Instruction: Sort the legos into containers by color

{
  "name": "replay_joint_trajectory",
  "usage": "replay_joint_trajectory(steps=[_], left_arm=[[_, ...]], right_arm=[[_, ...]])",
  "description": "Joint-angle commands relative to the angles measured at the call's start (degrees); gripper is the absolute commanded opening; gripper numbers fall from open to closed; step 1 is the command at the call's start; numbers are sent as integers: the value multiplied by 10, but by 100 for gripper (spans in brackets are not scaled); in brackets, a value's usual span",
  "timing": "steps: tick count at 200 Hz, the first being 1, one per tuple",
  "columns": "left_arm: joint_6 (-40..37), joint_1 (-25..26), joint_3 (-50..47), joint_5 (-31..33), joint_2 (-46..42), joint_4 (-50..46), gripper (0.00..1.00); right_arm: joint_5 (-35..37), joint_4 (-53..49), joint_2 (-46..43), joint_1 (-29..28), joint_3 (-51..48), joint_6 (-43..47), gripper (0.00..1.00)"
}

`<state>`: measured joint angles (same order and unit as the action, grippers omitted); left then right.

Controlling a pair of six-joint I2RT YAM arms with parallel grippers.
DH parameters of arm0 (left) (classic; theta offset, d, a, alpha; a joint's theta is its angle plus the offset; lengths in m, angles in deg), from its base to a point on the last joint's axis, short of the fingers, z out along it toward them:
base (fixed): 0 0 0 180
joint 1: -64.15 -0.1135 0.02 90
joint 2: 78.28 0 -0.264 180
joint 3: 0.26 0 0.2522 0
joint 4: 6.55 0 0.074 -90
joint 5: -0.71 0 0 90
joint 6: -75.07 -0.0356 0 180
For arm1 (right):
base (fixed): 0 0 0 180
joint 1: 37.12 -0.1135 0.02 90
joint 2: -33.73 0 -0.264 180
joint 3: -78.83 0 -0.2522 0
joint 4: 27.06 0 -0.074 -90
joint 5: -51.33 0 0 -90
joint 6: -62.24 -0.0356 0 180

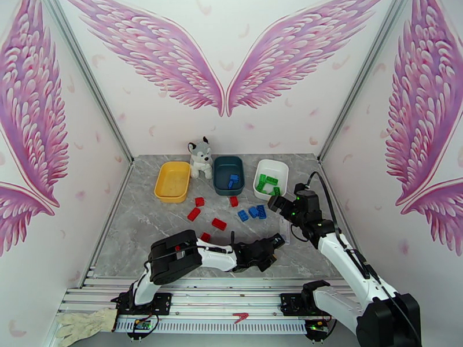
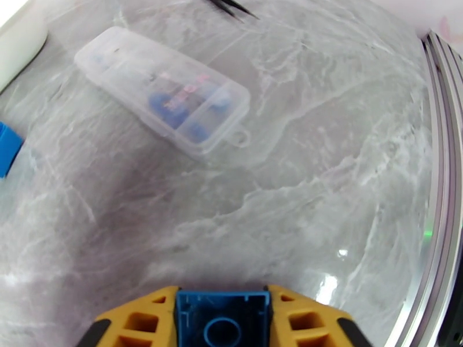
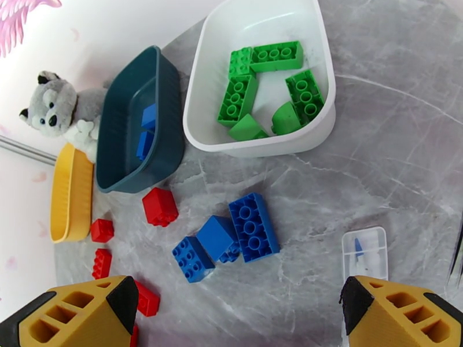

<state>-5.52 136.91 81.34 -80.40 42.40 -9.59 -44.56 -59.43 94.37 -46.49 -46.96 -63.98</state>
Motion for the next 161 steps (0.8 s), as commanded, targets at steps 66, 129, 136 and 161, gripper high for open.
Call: replay_joint_trajectory(steps=[66,129,136,161], left_arm=[[15,-60,-127,0,-140,44,17],[38,-153,-110,65,-199,9,18],[38,-162,-98,69,-198,1,19],[50,-207,-57,84,-193,-28,19]], right_arm=[[-45,26,-27,6,-17,-3,97],[-134,66,32,-21,-2,5,94],[-140,69,42,-31,2,7,93],[-136,80,64,-55,5,14,92]])
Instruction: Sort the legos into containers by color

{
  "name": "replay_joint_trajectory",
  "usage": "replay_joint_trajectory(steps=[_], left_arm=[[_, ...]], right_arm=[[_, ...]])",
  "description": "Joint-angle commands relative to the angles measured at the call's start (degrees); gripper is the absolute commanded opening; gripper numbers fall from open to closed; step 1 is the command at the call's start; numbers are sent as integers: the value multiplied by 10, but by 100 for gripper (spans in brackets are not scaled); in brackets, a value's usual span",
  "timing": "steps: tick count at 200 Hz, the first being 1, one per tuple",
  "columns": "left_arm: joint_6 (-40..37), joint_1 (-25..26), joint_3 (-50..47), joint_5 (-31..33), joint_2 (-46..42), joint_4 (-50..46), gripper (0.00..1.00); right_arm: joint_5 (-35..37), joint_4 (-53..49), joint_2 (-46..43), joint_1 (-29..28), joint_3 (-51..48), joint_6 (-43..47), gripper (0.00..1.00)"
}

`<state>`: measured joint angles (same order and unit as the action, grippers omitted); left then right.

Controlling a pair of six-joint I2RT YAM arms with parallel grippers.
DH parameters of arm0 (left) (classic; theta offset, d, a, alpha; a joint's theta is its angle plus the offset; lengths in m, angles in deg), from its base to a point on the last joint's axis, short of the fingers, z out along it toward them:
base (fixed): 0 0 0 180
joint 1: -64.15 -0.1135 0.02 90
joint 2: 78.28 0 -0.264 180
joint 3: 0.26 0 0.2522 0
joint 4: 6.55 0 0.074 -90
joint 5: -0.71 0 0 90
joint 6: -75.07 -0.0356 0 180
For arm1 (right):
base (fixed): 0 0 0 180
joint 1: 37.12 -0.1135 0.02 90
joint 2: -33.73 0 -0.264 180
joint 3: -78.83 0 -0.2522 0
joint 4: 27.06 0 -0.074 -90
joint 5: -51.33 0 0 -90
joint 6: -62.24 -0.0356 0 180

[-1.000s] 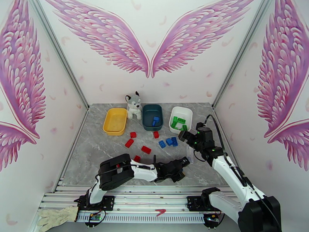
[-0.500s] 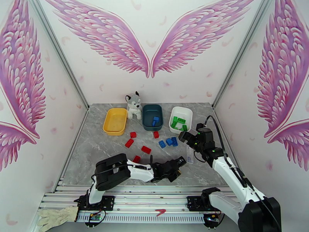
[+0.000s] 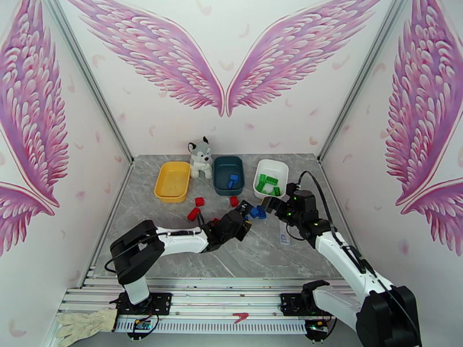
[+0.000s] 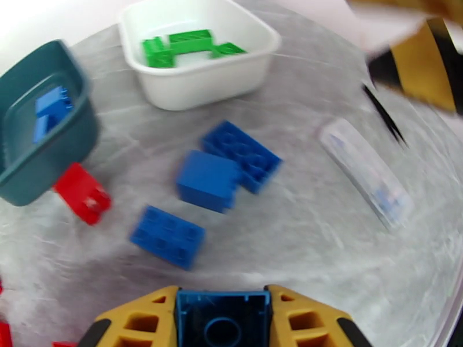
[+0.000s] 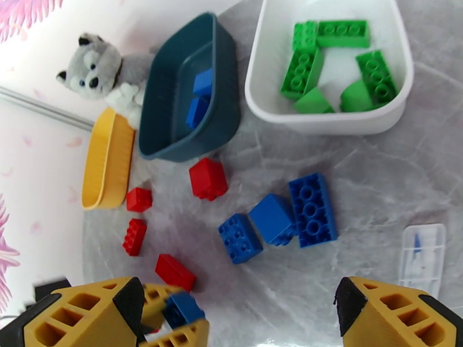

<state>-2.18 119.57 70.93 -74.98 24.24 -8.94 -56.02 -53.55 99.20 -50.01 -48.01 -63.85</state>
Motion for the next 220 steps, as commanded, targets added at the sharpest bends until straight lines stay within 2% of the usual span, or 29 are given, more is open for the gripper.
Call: replay_joint_trajectory(steps=[1,40,70,105,117,132,144,156,220], left_arm=[[18,-37,49,29,-11,-35,19],[43,-115,116,4,16,-53,20],[56,-178,229,-51,82,-104,22],[53,-213,339,-78,157,-159,25],[52,-219,371,-84,184,-177,30],[52,-222,398,-97,202,-188,47],[51,-220,394,-104,198,-182,58],[50,-215,375,-104,183,-169,63],[19,-162,253,-60,77,-129,71]], right_arm=[[-21,22,16,-20,16,13,92],[-19,24,33,-45,24,20,89],[-14,14,39,-54,34,26,89],[0,4,23,-55,35,33,90],[1,3,23,-55,35,34,91],[2,4,25,-55,34,35,92],[1,6,28,-56,34,34,92],[-2,7,31,-56,34,34,93],[0,10,30,-56,31,34,94]])
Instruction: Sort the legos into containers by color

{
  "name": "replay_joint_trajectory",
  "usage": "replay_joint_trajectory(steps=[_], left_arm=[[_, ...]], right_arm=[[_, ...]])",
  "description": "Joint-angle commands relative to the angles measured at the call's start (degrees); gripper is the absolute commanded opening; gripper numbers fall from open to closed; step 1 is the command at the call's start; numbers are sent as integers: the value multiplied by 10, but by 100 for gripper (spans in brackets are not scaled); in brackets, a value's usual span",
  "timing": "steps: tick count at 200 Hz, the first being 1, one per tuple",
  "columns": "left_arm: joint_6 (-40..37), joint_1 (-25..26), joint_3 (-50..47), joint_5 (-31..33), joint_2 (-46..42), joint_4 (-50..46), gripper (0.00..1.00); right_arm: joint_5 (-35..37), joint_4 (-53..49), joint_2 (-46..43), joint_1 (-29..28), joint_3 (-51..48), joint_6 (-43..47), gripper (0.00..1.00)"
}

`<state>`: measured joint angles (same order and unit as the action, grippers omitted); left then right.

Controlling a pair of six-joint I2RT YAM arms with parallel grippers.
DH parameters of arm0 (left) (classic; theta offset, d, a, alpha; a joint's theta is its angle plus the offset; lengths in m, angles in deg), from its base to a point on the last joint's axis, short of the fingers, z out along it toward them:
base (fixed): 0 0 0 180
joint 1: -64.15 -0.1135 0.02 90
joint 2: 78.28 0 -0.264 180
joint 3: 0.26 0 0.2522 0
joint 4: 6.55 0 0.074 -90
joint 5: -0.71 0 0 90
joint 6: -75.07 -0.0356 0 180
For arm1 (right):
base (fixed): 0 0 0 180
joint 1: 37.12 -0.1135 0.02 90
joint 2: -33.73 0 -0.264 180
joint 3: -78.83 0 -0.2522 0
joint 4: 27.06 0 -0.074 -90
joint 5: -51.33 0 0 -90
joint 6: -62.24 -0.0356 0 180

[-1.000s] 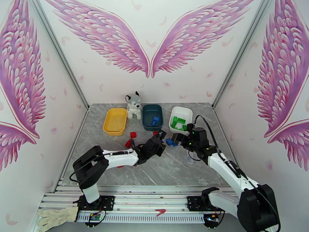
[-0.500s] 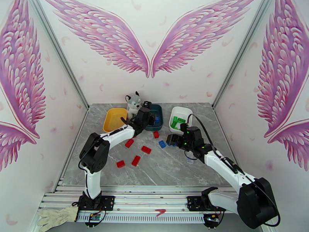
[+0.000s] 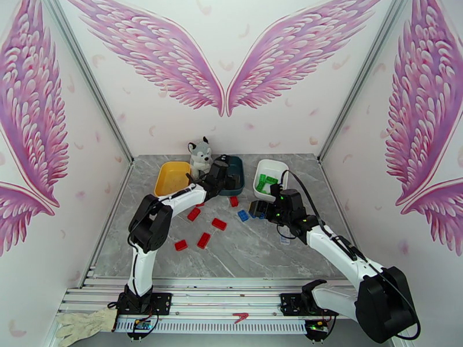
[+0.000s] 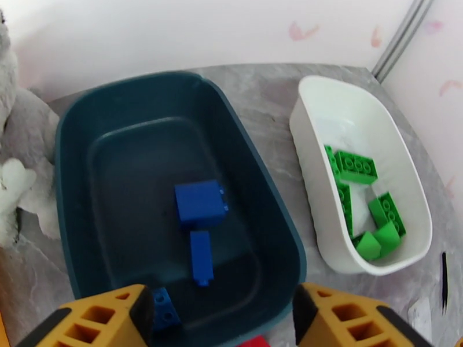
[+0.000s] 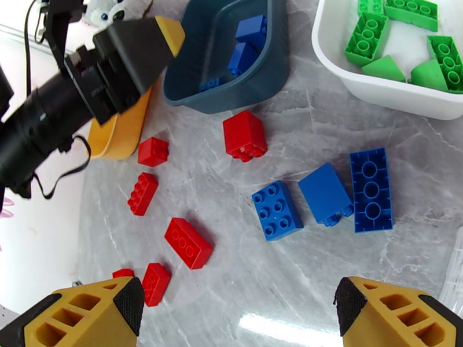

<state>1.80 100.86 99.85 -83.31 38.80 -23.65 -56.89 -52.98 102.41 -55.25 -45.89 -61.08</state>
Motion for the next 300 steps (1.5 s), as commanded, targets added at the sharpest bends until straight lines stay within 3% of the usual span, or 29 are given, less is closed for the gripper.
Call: replay_joint_trajectory(steps=[1,73,157,300], left_arm=[[-22,27,-37,25,-70,18,71],[-36,98,-145,71,-140,7,71],[-18,112,-274,-26,-145,60,73],[-88,131,-90,32,26,-34,79]], right_arm=[[9,5,-2,-3,10,6,95],[22,2,-12,-3,5,5,96],[22,5,-8,-3,4,4,95],[20,2,-5,-3,7,3,95]])
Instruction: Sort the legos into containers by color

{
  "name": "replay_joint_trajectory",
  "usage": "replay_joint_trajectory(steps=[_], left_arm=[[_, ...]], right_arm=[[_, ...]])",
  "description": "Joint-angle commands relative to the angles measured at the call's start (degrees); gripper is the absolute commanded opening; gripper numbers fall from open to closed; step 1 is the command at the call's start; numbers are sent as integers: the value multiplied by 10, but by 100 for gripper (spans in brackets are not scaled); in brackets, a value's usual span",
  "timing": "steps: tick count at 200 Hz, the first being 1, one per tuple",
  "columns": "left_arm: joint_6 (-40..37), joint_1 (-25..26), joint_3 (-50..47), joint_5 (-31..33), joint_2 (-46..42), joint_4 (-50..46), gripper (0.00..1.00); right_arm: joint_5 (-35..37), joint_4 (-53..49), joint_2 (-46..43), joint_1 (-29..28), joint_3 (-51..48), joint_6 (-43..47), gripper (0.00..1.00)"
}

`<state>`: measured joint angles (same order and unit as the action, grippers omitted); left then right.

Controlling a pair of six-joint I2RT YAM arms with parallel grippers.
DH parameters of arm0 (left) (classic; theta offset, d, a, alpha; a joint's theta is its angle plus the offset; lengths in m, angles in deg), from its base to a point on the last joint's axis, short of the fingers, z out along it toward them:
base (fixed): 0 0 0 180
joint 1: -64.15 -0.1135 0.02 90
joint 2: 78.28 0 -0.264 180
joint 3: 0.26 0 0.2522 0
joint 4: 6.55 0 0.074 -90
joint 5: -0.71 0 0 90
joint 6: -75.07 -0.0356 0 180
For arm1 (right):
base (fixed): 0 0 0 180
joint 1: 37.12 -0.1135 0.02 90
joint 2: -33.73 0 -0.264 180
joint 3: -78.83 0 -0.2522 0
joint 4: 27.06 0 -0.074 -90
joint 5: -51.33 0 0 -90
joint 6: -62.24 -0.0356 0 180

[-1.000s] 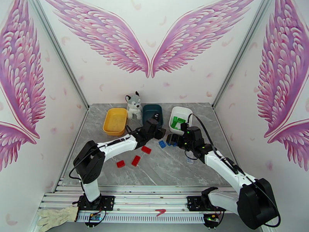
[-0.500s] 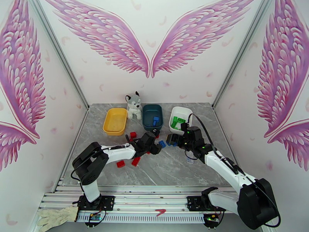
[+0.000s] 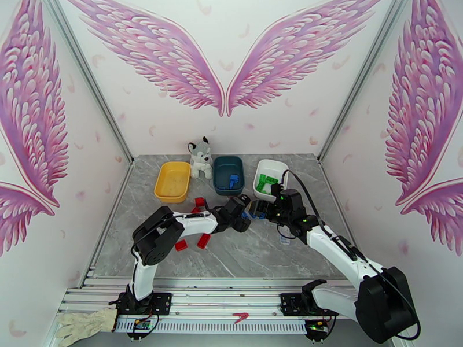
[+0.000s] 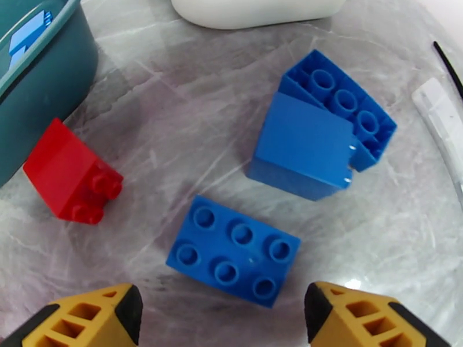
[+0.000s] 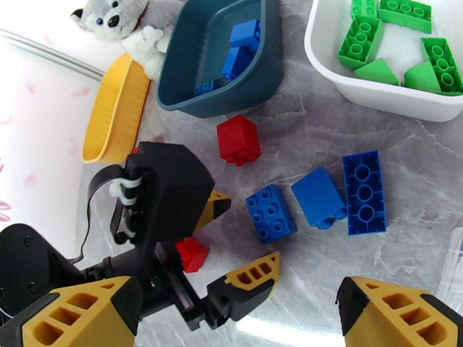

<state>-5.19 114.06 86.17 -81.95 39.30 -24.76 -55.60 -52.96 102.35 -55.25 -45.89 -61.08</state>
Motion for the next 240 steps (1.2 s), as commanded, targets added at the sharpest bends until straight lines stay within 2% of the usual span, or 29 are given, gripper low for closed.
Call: replay_joint_trajectory(steps=[1,55,107,143,171,213,232,240], left_arm=[[-18,-1,48,19,22,-24,79],[-29,-14,87,5,59,-30,77],[-42,-12,85,-68,71,-11,73],[-36,-11,65,-66,65,-2,65],[-34,-10,59,-52,62,0,55],[-39,-4,54,-36,61,-9,47],[-41,0,49,-29,58,-12,46],[-42,1,47,-27,56,-13,48]], right_arm=[[7,1,-4,-3,7,2,96],[7,-2,-11,-2,8,2,96],[7,-3,-11,-2,8,2,96],[8,-3,-10,-1,8,2,96],[9,-3,-7,-1,9,0,96],[11,-5,-6,0,10,0,96],[11,-5,-6,-1,10,0,96],[10,-5,-6,-1,9,0,96]])
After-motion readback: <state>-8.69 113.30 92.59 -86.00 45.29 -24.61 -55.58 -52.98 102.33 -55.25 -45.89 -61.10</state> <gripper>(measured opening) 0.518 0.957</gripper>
